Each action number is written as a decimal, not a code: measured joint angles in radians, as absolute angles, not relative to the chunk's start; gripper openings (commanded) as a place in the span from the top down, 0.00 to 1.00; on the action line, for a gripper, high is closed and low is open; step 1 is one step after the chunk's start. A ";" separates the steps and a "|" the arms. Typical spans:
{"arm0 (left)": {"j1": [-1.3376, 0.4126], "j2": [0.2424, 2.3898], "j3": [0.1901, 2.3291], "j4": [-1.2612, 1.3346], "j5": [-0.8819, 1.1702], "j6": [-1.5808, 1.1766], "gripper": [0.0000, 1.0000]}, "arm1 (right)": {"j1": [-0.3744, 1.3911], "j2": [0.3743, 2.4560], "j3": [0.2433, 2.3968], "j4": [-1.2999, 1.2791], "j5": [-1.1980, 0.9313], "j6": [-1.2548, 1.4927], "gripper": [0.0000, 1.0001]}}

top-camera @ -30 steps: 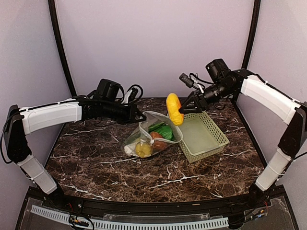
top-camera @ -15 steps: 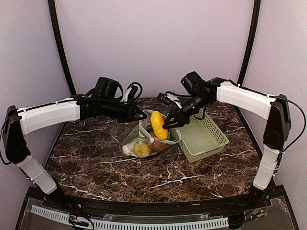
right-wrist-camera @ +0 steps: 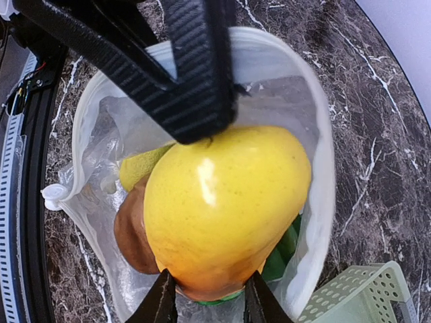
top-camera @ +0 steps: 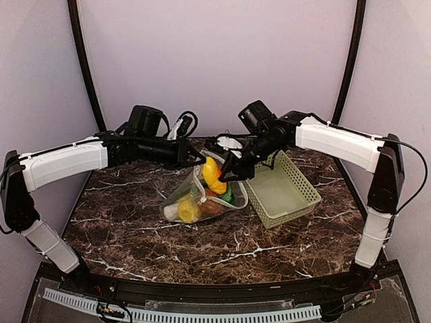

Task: Place the food in the zip-top bag and seal the zipper
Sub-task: Place the fake fruit in the zipper food storage bag, then pass from the left arm to the right

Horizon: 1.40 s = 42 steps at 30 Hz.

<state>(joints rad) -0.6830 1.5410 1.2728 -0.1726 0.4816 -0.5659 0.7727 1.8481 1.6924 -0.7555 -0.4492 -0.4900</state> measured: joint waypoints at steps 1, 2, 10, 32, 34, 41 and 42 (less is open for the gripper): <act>-0.683 1.541 1.273 -0.172 0.486 -0.567 0.99 | 0.783 1.852 1.697 -0.758 -0.435 -0.495 0.71; -0.683 1.541 1.273 -0.171 0.490 -0.569 0.99 | 0.792 1.859 1.703 -0.760 -0.424 -0.498 0.71; -0.683 1.541 1.272 -0.164 0.500 -0.583 0.99 | 0.807 1.921 1.713 -0.686 -0.420 -0.443 0.62; -0.686 1.551 1.269 -0.170 0.485 -0.515 0.99 | 0.767 1.652 1.614 -0.662 -0.384 -0.333 0.48; -0.686 1.559 1.269 -0.176 0.490 -0.503 0.99 | 0.749 1.652 1.591 -0.667 -0.378 -0.345 0.47; -0.686 1.578 1.275 -0.192 0.518 -0.477 0.99 | 0.726 1.702 1.544 -0.691 -0.266 -0.359 0.46; -0.686 1.577 1.275 -0.193 0.519 -0.476 0.99 | 0.723 1.710 1.544 -0.691 -0.254 -0.356 0.47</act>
